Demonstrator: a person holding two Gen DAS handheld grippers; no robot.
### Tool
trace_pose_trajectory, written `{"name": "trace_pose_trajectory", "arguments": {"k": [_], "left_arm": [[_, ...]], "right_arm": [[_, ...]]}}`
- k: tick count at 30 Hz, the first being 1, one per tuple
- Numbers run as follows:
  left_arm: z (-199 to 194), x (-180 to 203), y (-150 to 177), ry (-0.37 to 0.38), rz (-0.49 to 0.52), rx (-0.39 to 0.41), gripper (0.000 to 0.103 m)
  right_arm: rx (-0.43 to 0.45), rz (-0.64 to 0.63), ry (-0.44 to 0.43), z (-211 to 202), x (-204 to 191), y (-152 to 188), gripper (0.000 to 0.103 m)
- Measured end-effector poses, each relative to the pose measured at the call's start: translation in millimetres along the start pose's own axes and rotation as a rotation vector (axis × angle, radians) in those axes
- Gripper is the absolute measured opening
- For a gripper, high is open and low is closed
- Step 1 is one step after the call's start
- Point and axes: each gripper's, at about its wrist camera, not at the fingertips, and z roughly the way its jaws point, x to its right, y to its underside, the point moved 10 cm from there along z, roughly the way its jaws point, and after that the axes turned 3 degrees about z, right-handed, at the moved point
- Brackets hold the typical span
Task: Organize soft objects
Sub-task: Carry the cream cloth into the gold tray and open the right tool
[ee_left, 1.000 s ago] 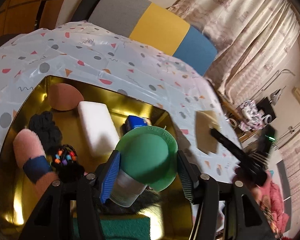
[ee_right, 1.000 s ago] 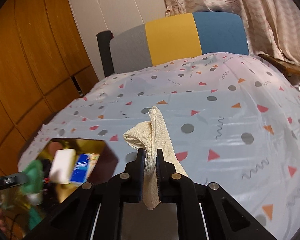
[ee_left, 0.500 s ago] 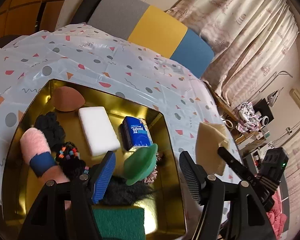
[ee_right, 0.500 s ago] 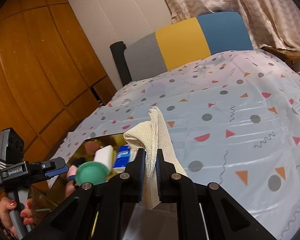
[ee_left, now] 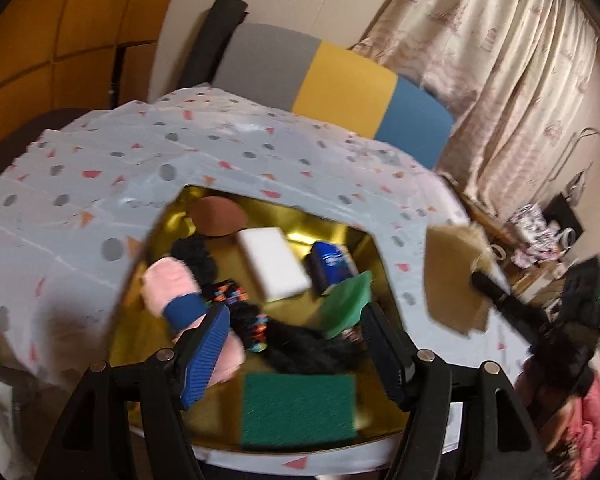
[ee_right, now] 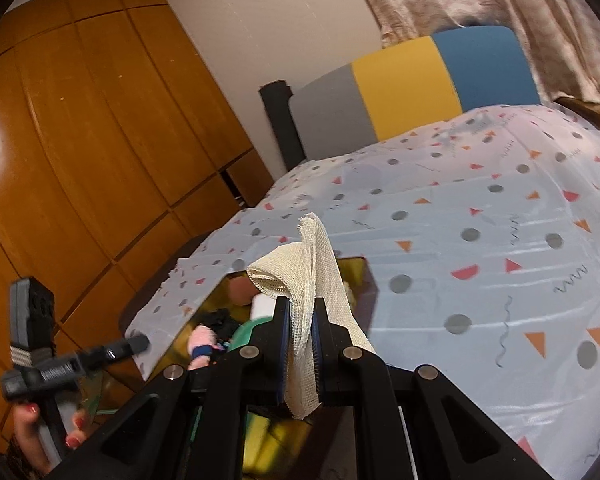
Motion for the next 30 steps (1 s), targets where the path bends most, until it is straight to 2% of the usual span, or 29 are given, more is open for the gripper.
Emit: {"name": "trace_pose_trajectory", "arguments": {"k": [7, 12, 16, 20, 26, 30], "left_arm": [[-6, -25, 11, -0.146, 0.027, -0.018, 0.069], [-13, -39, 14, -0.222, 0.028, -0.021, 0.069], [-14, -50, 18, -0.278, 0.025, -0.038, 0.069], [-13, -58, 23, -0.300, 0.010, -0.060, 0.069], [-10, -63, 28, -0.334, 0.007, -0.084, 0.069], [-9, -64, 30, -0.340, 0.007, -0.093, 0.069]], "right_arm": [[-0.005, -0.021, -0.096, 15, -51, -14, 0.010], [-0.076, -0.081, -0.101, 51, -86, -10, 0.010], [-0.117, -0.144, -0.096, 79, -106, -3, 0.010], [-0.155, -0.195, -0.080, 103, -119, 5, 0.010], [-0.198, -0.280, -0.001, 135, -117, 15, 0.010], [-0.236, -0.293, 0.030, 147, -109, 24, 0.010]]}}
